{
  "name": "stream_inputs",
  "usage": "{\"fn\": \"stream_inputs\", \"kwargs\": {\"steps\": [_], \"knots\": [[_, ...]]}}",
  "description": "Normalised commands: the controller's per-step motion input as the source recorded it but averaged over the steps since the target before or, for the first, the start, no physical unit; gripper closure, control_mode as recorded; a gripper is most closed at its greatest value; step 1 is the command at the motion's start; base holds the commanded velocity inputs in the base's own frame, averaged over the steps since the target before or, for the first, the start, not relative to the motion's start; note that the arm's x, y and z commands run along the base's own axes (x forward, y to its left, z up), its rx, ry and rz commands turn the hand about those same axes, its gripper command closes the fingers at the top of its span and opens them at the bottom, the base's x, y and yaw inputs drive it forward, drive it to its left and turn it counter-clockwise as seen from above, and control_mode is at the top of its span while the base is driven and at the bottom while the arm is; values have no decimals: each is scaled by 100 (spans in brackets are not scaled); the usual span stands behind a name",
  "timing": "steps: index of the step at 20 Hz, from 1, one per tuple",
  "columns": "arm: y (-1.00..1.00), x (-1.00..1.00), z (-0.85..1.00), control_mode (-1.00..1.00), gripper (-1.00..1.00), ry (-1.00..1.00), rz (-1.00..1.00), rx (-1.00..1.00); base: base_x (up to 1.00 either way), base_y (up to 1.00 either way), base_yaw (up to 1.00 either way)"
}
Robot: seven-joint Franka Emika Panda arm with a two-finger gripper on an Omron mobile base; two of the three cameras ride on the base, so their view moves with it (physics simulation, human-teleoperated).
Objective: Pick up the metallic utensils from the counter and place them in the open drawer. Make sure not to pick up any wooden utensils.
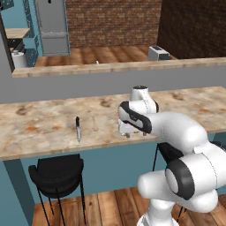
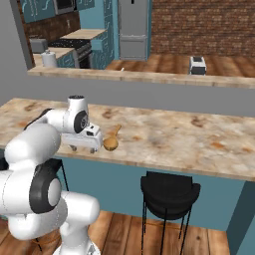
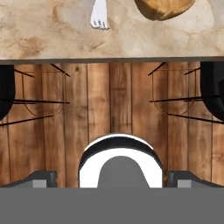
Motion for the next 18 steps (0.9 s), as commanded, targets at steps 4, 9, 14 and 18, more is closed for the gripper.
{"fn": "stream_inputs", "kwargs": {"steps": [4,9,14,18], "knots": [[0,25,-26,-100,-100,6,-1,0,0,0,0],[0,36,-30,-100,-100,5,-2,0,0,0,0],[0,45,-30,-100,-100,4,-2,0,0,0,0],[0,55,-28,-100,-100,2,-3,0,0,0,0]]}}
